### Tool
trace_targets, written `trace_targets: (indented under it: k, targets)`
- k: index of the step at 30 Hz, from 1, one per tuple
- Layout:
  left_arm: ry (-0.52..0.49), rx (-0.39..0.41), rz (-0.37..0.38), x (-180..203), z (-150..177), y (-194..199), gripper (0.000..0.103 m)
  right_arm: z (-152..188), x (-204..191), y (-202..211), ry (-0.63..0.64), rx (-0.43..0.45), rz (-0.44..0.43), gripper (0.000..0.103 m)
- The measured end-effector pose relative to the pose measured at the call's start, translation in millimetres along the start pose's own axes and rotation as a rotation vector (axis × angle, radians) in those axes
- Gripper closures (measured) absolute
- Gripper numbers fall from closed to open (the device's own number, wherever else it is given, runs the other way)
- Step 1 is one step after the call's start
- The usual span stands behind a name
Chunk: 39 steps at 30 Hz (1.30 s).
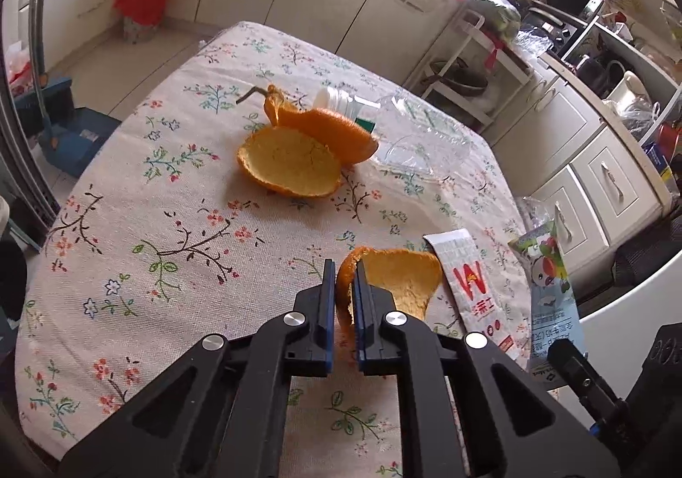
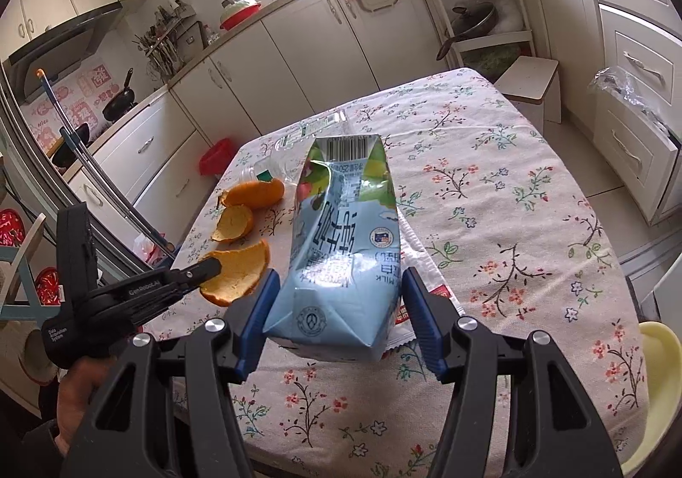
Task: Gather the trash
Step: 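Lift the carton and the peel off the table toward the bin, then lower carton and peel into the yellow bin and open both grippers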
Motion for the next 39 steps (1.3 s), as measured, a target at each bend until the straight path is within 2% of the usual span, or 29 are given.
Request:
trace_targets:
  k: [8,17,31,39]
  targets:
    - [-0.004,0.033,0.033,8.9,-1.4,27.4,0.096,2.1,1.2,20.4,-0.012,0.035,0.003,0.045]
    - [-0.058,0.051,0.072,40.8,8.4,48.5,0.096,1.8,10.3,51.3,-0.025,0.087,0.012,0.045]
    - [-0.194,0.049,0.146,115.0,38.5,71.1,0.096,8.3,29.2,98.9,-0.052,0.157,0.048,0.045]
    - [-0.295,0.027,0.18,160.6,66.4,72.2,0.096,21.6,59.1,135.0,-0.104,0.198,0.106,0.045]
Point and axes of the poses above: each gripper's, at about its wrist camera, not at the fingertips, and y roughly against the way its jaws point, x to its right, z to its underside, the point moved 2 cm from there along -y, roughly the way its jaws point, and after that the axes turned 14 degrees about -z, right-handed, at the moved point
